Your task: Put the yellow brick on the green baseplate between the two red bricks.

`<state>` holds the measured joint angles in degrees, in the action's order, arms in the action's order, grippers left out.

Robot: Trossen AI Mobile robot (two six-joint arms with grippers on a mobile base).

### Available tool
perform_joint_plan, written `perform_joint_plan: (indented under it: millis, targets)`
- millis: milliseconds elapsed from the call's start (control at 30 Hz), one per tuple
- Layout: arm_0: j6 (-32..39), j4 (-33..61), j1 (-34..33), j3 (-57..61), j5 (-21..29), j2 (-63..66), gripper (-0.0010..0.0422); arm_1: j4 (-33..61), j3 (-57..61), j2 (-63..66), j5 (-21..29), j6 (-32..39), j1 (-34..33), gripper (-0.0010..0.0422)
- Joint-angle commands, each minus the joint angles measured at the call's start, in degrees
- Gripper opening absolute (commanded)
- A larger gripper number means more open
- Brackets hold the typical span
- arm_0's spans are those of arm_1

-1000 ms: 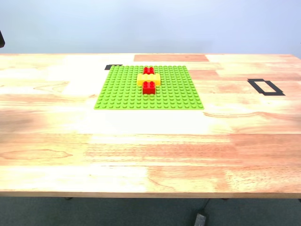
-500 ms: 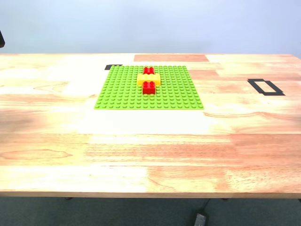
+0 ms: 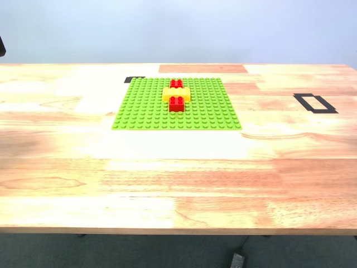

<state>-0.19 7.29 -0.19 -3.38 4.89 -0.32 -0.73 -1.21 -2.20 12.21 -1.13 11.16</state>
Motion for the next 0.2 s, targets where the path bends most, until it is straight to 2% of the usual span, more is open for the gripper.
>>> perform_joint_plan:
  millis: [33, 200]
  targets:
    - [0.0, 0.0, 0.0, 0.0, 0.0, 0.0, 0.0000, 0.0, 0.0, 0.0, 0.0, 0.0, 0.0, 0.0000]
    - [0.1, 0.0, 0.0, 0.0, 0.0, 0.0, 0.0000, 0.0, 0.0, 0.0, 0.0, 0.0, 0.0, 0.0000]
